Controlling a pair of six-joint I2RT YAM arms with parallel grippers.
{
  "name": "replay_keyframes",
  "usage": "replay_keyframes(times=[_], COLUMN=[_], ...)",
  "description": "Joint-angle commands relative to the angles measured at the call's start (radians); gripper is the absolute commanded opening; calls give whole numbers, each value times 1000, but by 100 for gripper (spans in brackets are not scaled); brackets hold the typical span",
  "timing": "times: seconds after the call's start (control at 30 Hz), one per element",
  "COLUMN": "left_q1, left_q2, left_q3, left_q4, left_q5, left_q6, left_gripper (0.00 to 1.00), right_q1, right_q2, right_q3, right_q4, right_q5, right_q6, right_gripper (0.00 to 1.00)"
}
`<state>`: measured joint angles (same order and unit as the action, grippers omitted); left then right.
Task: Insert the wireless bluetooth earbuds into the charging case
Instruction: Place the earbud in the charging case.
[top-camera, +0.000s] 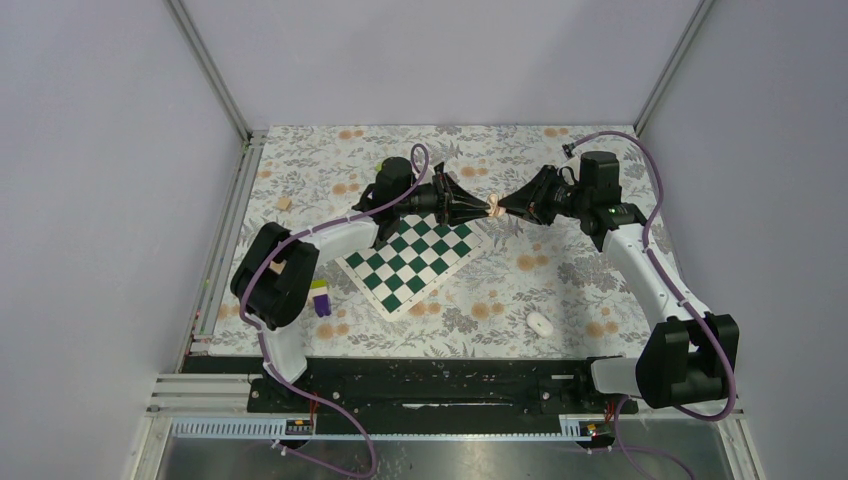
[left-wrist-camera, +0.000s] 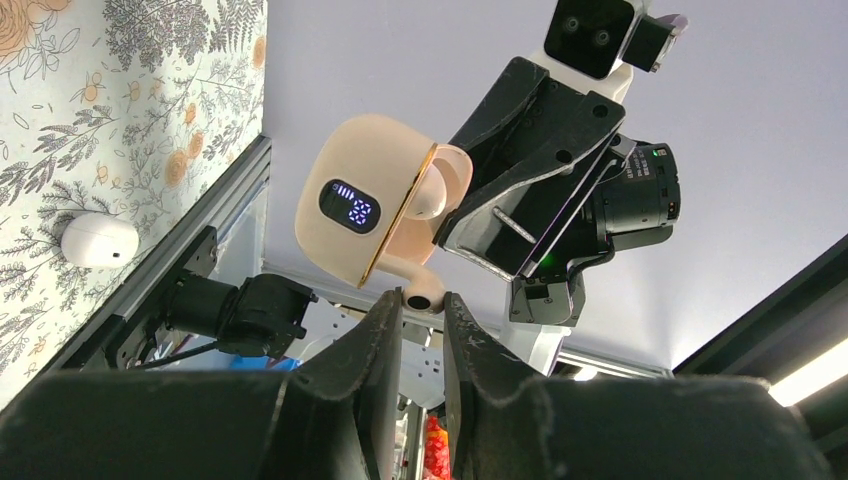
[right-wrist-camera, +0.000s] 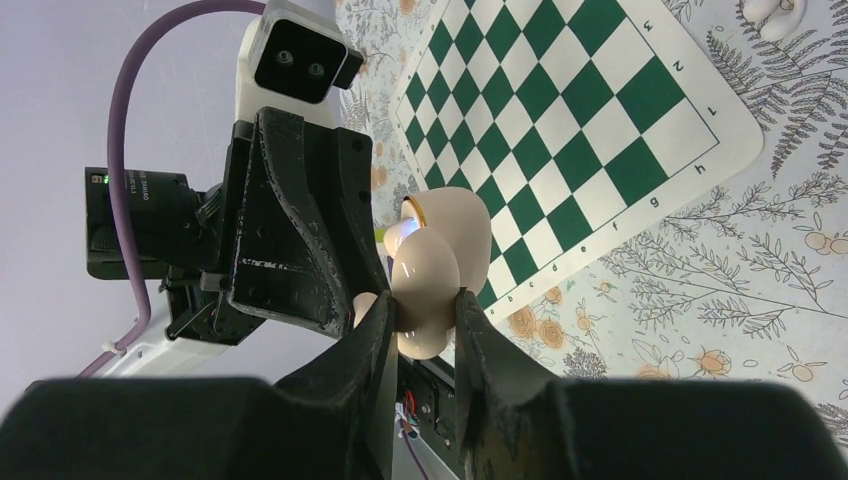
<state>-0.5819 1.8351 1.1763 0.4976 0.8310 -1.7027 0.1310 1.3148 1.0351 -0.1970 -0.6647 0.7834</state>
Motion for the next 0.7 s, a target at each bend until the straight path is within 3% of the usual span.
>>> replay_keyframes(times=[0.0,0.13,0.67], left_q1=[12,13,50], left_q2=[-21,12,-2], left_q3=[12,52,94], left_q4=[-17,6,-238], left_q5=[-20,45,65], left_q6=[29,28,197], left_gripper=[0,2,10], right_q1=[9,9,9], right_q2=[-37,-33,-42], right_q3=[56,70,95], right_q4=[54,32,-18], right_q5=[-58,-97,-189], right_q6=[19,-8,-69], right_gripper=[0,0,0])
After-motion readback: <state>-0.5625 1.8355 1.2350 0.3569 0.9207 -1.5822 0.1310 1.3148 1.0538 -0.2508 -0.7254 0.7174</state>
